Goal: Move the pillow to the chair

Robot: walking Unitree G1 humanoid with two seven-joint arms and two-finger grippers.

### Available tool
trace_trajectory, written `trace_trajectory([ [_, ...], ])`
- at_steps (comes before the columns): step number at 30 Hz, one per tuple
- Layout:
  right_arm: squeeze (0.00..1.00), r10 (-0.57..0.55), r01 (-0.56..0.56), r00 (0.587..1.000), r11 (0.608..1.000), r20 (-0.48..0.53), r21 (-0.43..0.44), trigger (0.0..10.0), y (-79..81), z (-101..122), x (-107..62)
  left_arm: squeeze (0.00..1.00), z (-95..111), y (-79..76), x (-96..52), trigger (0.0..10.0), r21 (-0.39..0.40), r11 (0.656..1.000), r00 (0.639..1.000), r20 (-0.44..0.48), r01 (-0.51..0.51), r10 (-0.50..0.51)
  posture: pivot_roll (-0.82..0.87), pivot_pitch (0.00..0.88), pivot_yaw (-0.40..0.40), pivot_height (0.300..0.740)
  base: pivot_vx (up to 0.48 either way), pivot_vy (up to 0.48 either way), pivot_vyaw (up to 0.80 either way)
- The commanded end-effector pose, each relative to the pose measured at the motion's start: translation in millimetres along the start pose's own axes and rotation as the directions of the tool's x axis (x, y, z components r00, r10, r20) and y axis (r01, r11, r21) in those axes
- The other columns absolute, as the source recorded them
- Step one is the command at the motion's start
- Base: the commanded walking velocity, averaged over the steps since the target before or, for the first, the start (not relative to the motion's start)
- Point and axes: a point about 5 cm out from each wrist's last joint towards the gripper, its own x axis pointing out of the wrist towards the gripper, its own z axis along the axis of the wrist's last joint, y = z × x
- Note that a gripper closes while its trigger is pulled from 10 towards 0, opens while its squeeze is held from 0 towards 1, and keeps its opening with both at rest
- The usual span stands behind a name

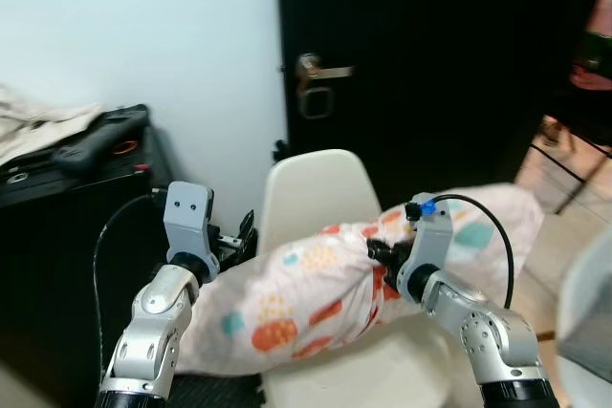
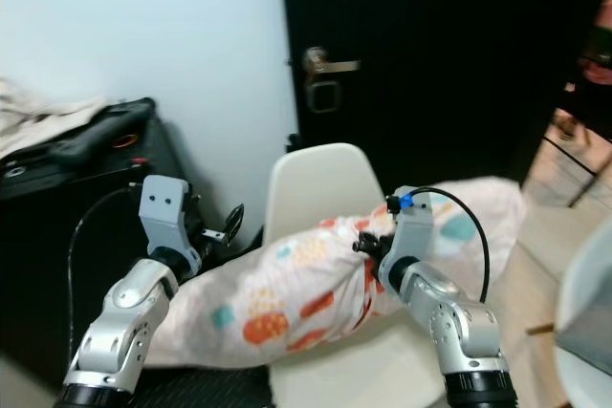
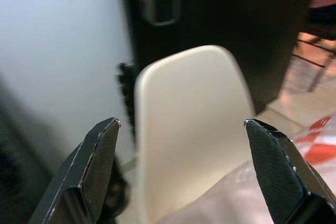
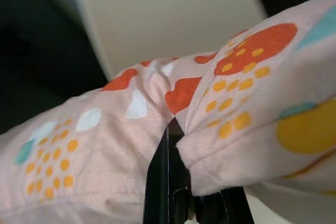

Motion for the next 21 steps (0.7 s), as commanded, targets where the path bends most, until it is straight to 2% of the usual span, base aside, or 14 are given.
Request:
trace_trajectory([
  [1, 0.0, 0.032, -0.032, 0.999, 0.999, 0.015, -0.007, 10.0, 10.4, 5, 2.4, 0.0, -2, 3.6, -0.7, 10.0, 0.008, 1.0, 1.0, -0.015, -0.011, 0.011, -0.05, 0.0, 0.028, 0.712, 0.0, 0.0, 0.0],
  [5, 0.0, 0.015, -0.015, 1.0, 1.0, 0.004, -0.004, 10.0, 8.2, 6, 1.7, 0.0, -2, 2.4, -0.9, 10.0, 0.004, 1.0, 1.0, -0.015, -0.006, 0.006, -0.05, 0.0, 0.026, 0.702, 0.0, 0.0, 0.0],
  [8, 0.0, -0.006, 0.005, 0.997, 1.0, -0.079, -0.015, 10.0, 4.3, 0, -0.7, 0.0, -1, 0.9, -0.9, 10.0, 0.005, 1.0, 1.0, -0.012, 0.002, -0.002, -0.05, 0.0, 0.026, 0.687, 0.0, 0.0, 0.0],
  [9, 0.0, -0.006, 0.005, 0.997, 1.0, -0.079, -0.015, 10.0, 4.3, 0, -0.7, 0.0, -1, 0.9, -0.9, 10.0, 0.005, 1.0, 1.0, -0.012, 0.002, -0.002, -0.05, 0.0, 0.026, 0.687, 0.0, 0.0, 0.0],
  [10, 0.0, 0.015, -0.023, 0.985, 0.999, -0.171, -0.047, 10.0, 7.3, -8, -4.2, 0.0, -1, 1.0, -0.6, 10.0, 0.006, 1.0, 1.0, -0.011, 0.004, -0.003, -0.05, 0.0, 0.025, 0.677, 0.0, 0.0, 0.0],
  [14, 0.0, 0.032, -0.05, 0.972, 0.996, -0.235, -0.068, 10.0, 11.6, -15, -6.8, 0.0, -1, 1.0, 0.0, 10.0, 0.007, 1.0, 1.0, -0.012, 0.002, -0.002, -0.05, 0.0, 0.023, 0.662, 0.0, 0.0, 0.0],
  [21, 0.0, 0.045, -0.062, 0.97, 0.996, -0.239, -0.066, 10.0, 15.9, -14, -6.0, 0.0, -1, -0.3, 0.5, 10.0, 0.007, 1.0, 1.0, -0.012, 0.002, -0.002, -0.06, 0.0, 0.024, 0.647, 0.0, 0.0, 0.0],
])
